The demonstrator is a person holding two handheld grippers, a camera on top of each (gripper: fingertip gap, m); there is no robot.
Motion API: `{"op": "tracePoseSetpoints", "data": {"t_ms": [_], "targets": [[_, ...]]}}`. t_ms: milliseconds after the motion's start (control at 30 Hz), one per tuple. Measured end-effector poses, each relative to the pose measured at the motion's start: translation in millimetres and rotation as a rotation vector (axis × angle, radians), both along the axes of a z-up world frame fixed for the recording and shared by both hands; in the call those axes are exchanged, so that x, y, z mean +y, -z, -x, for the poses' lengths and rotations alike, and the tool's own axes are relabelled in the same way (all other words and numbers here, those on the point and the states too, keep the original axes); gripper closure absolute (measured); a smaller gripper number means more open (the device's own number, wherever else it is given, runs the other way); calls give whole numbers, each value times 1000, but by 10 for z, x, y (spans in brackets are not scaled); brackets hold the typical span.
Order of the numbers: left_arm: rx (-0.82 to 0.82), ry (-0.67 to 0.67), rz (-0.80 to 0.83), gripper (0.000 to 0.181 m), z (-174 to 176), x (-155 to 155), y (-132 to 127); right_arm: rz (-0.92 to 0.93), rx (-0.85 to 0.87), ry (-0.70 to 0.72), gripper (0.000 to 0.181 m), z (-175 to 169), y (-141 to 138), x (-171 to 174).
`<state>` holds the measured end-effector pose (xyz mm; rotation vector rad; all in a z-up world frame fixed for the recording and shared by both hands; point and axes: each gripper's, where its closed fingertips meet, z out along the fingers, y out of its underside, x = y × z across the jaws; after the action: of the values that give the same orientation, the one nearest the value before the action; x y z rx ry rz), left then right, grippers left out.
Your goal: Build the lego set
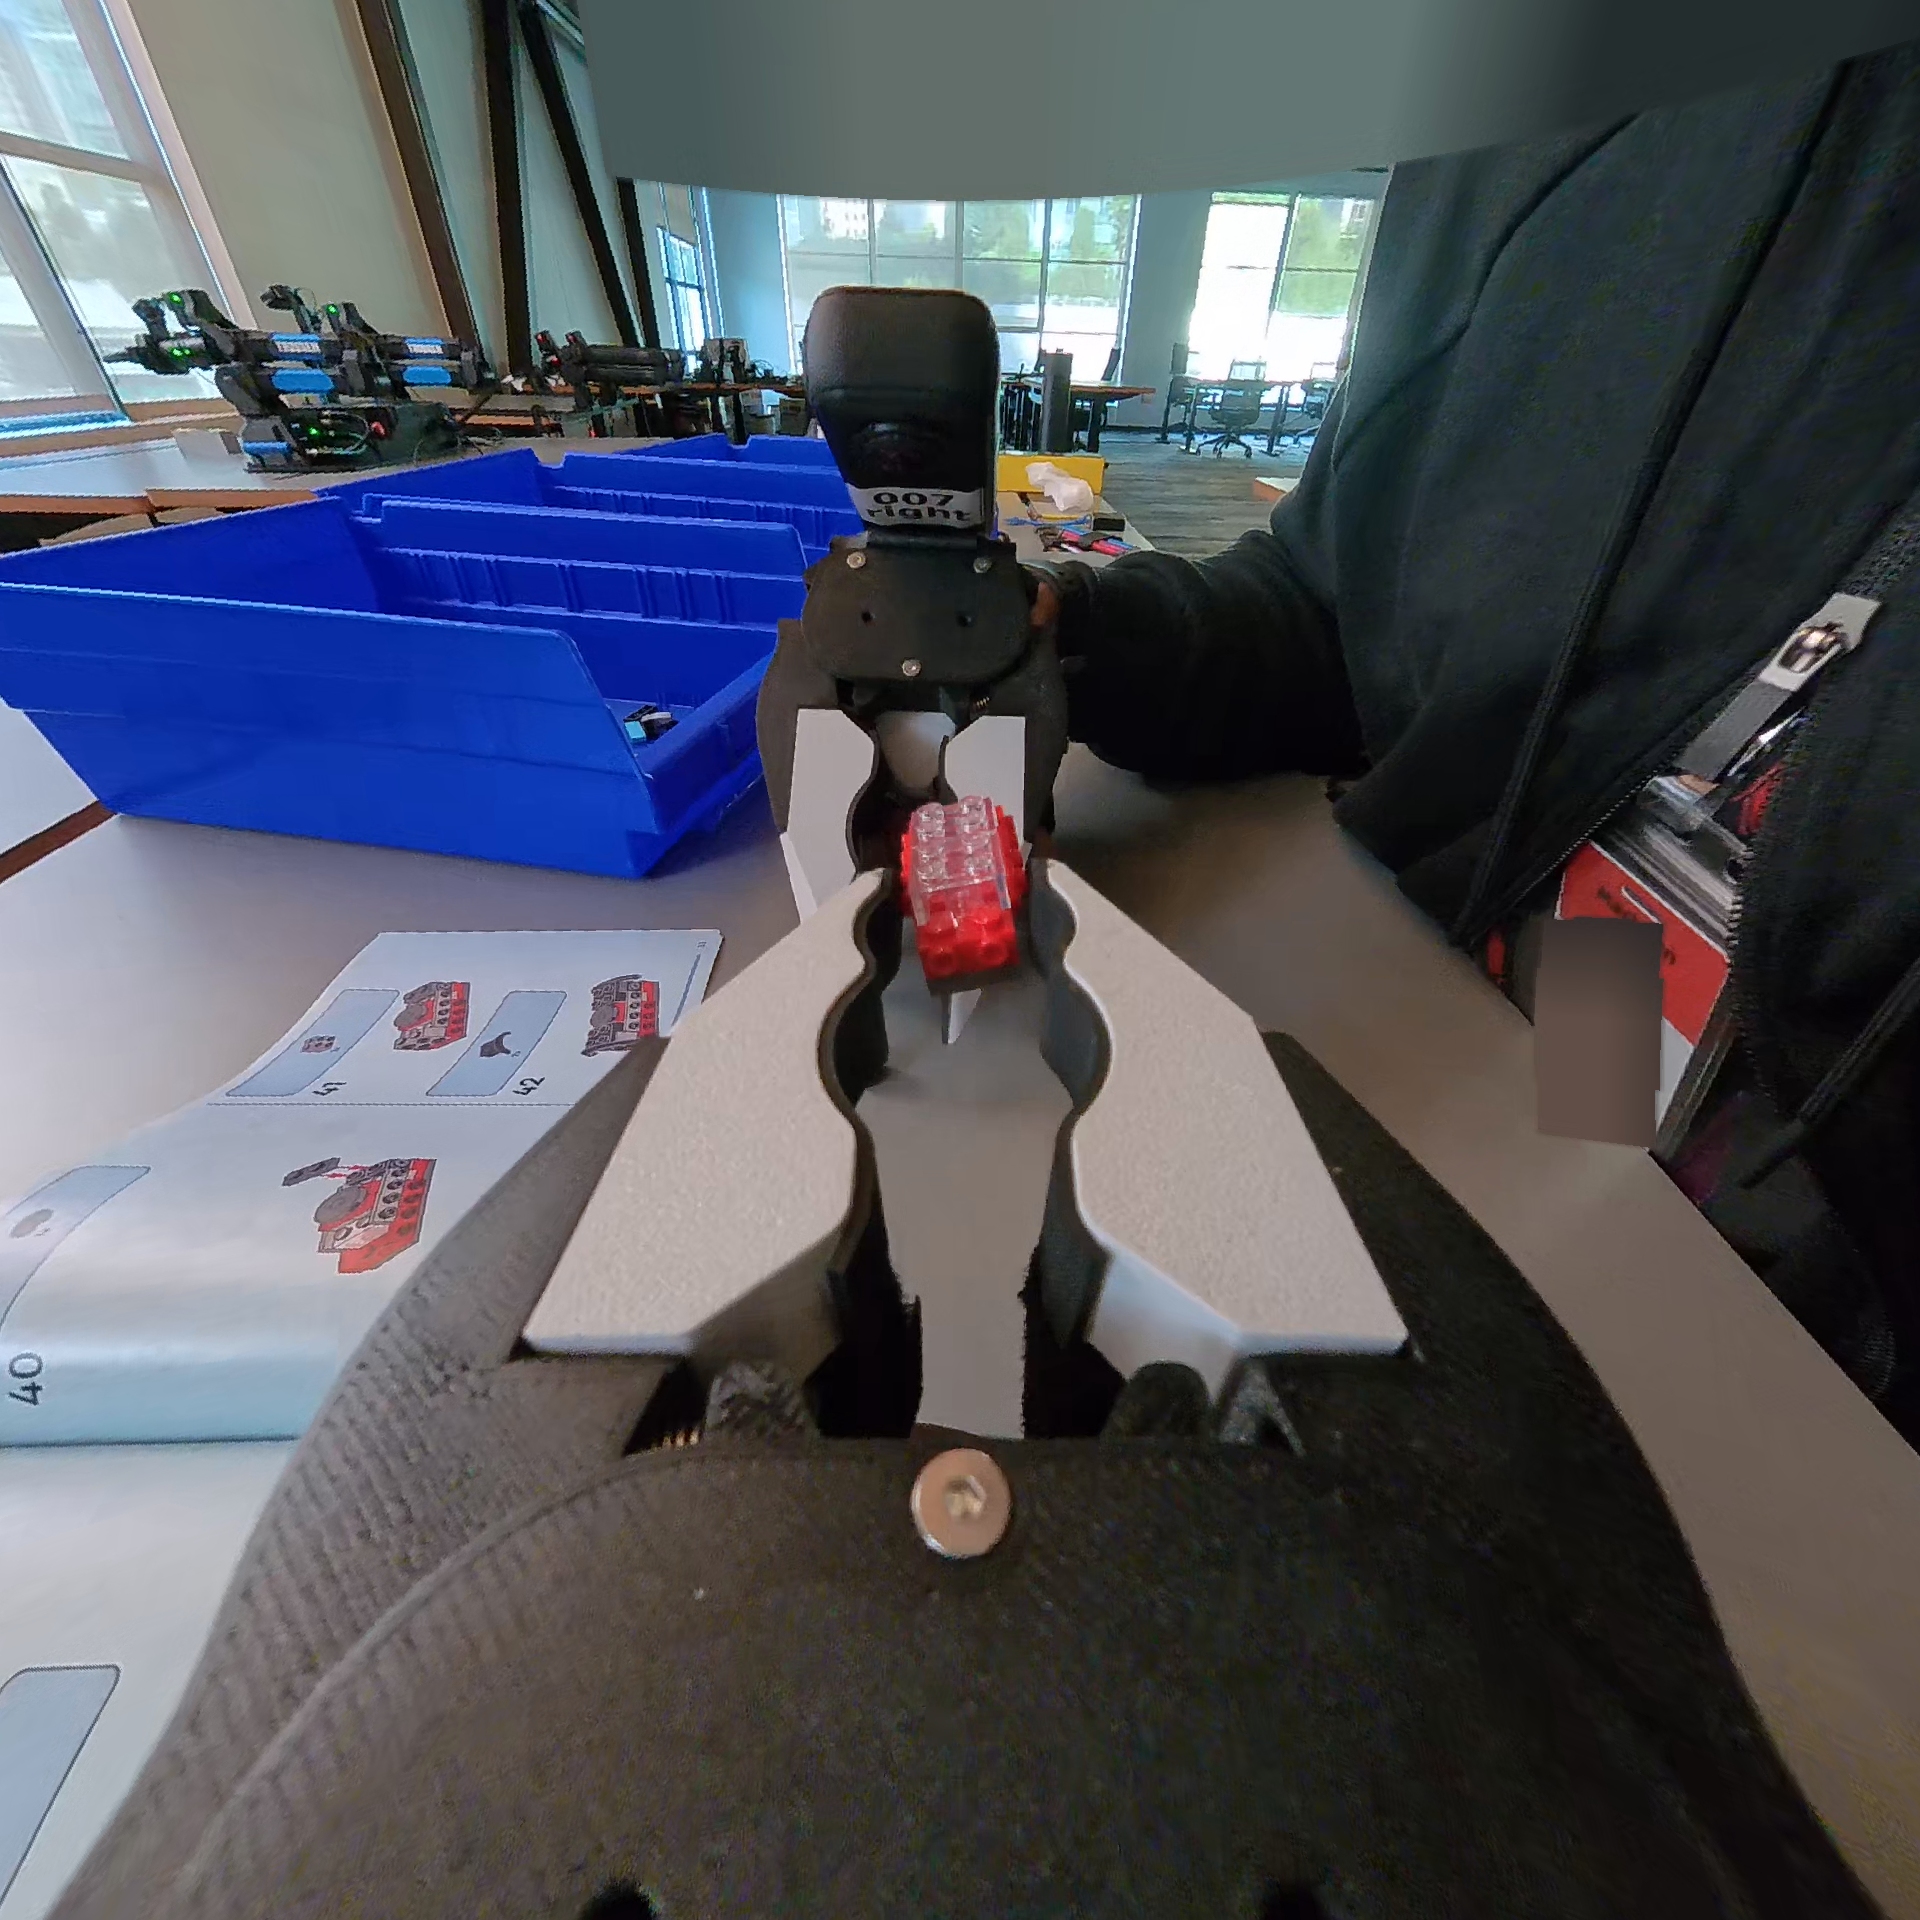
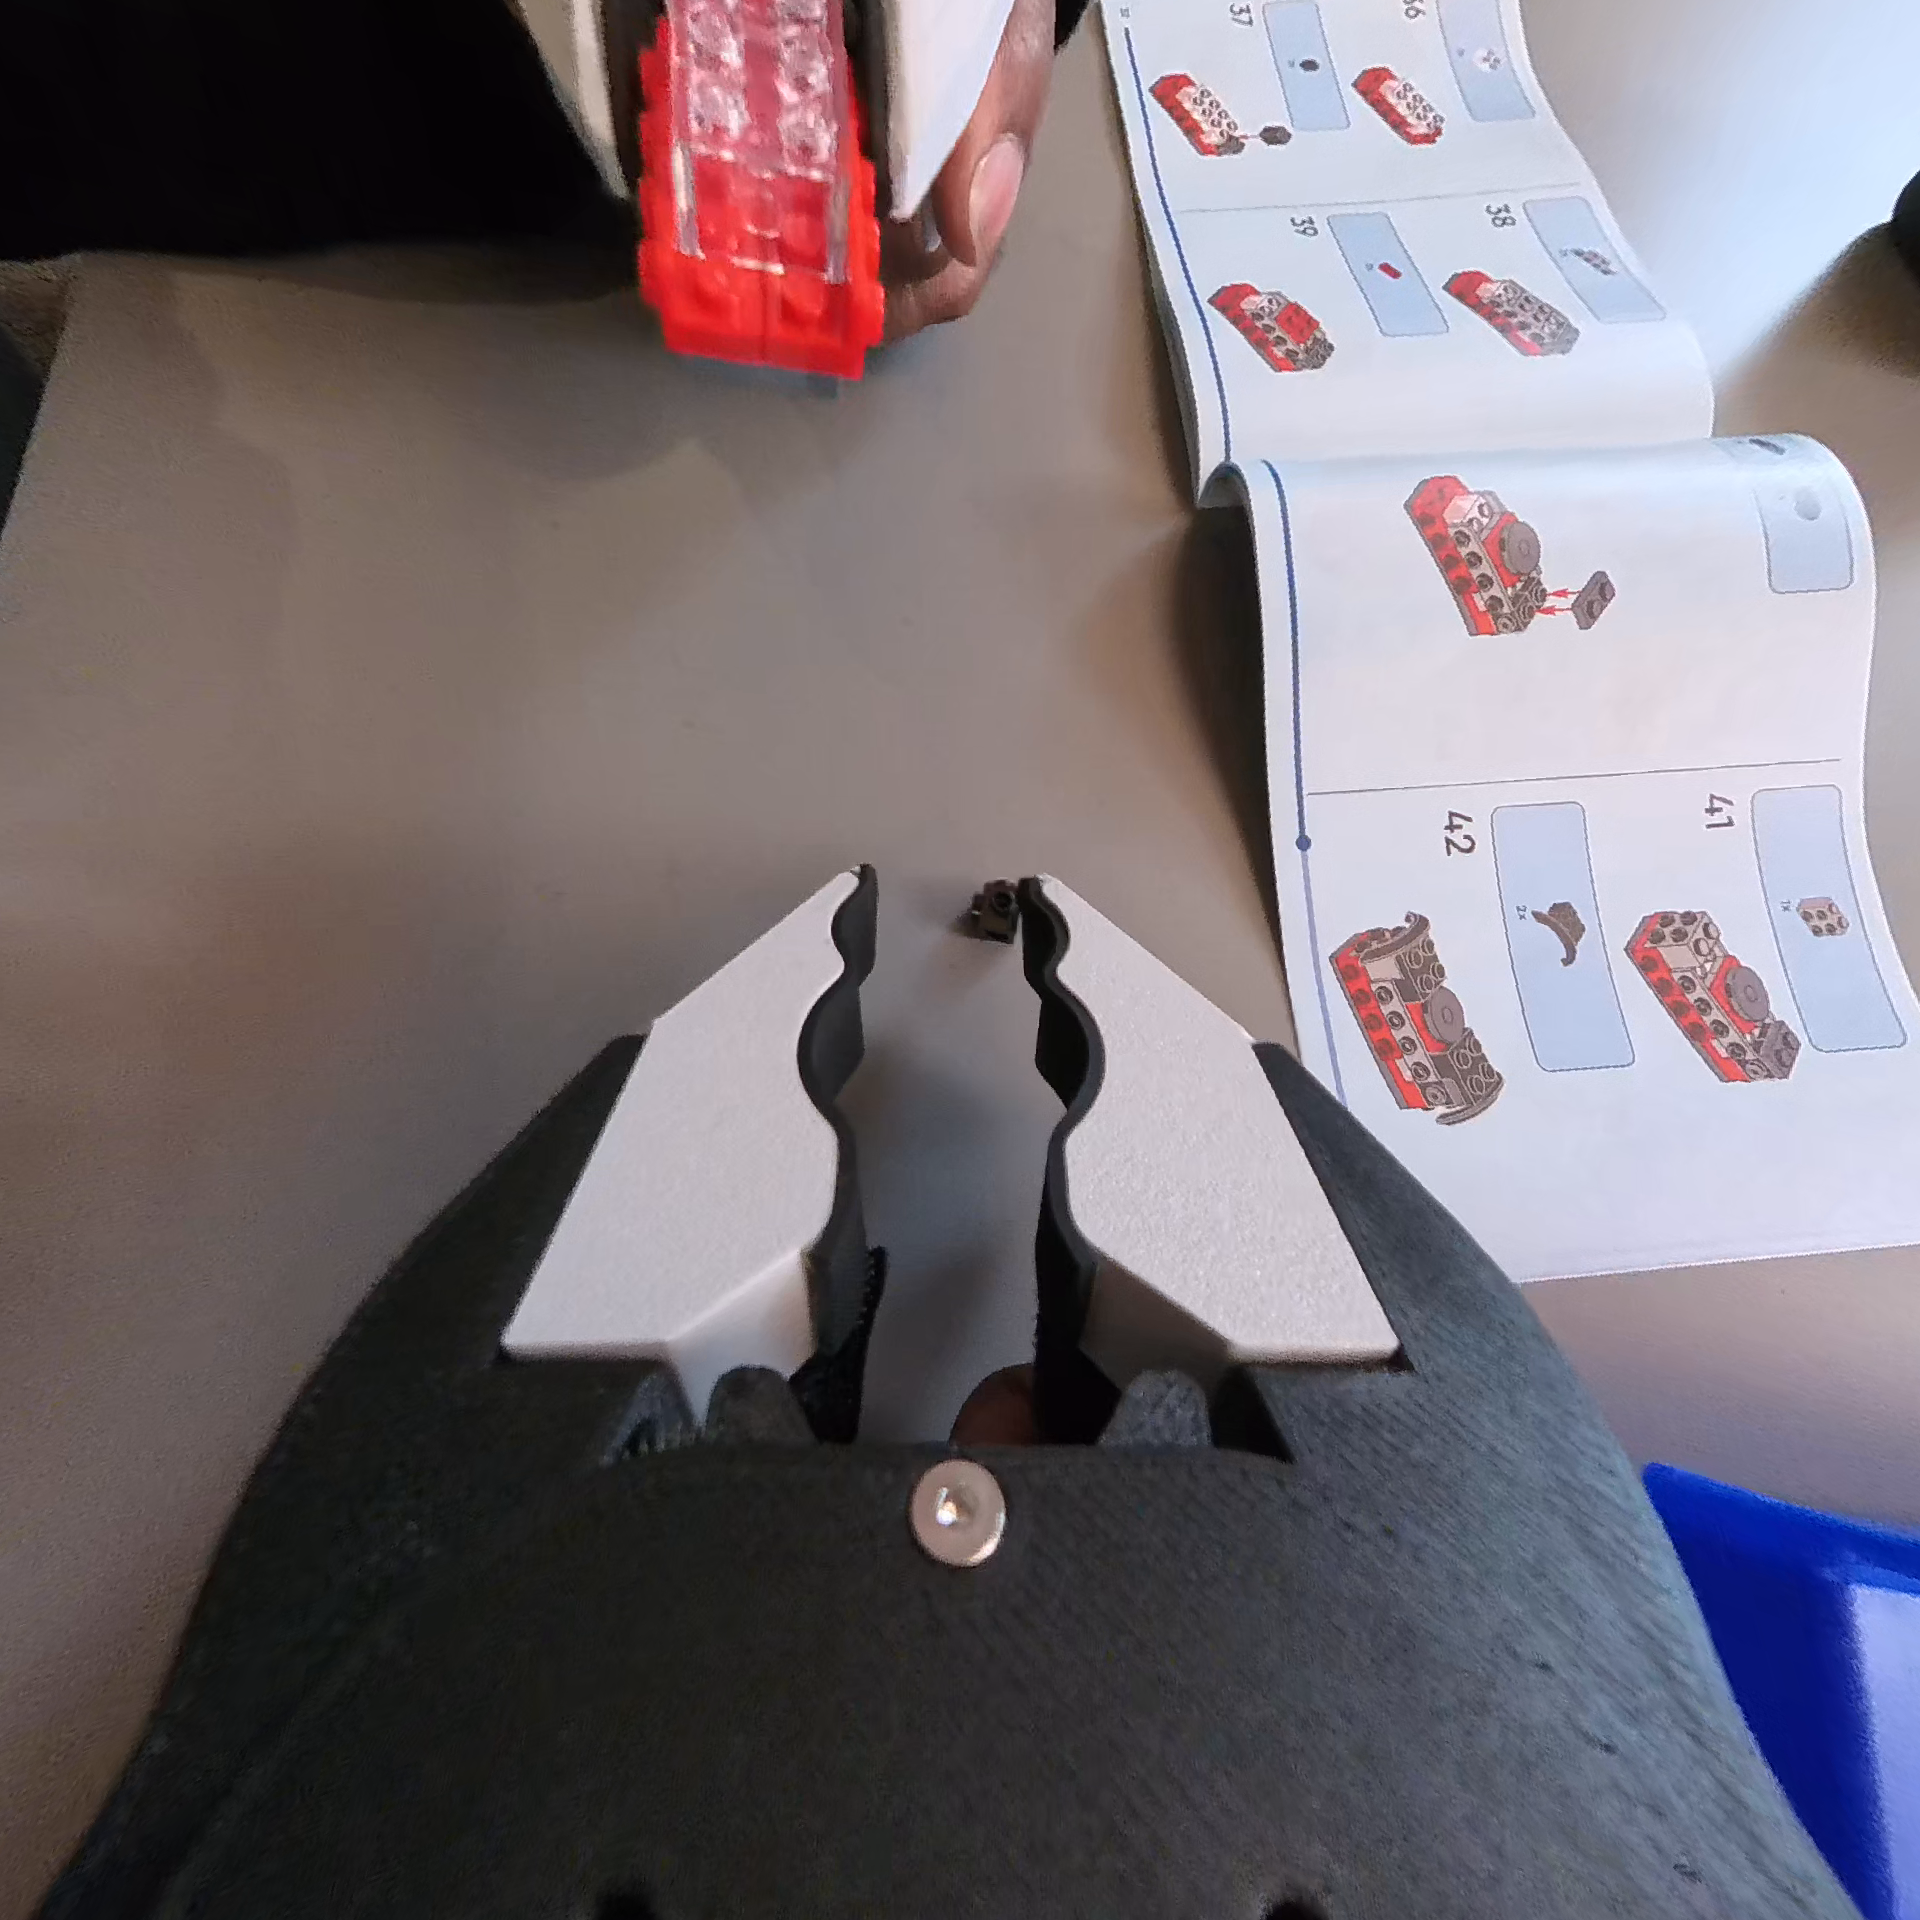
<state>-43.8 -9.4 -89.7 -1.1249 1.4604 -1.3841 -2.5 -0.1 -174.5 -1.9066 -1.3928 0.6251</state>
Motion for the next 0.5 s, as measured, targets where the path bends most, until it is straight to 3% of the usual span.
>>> {"op": "tracePoseSetpoints", "data": {"t_ms": [267,500], "targets": [[17,-8,-10,157,-4,10,27,-24,-27,7,155,-3,18,17],[25,-14,-16,157,-7,16,37,-65,-46,31,170,11,19,70]]}}
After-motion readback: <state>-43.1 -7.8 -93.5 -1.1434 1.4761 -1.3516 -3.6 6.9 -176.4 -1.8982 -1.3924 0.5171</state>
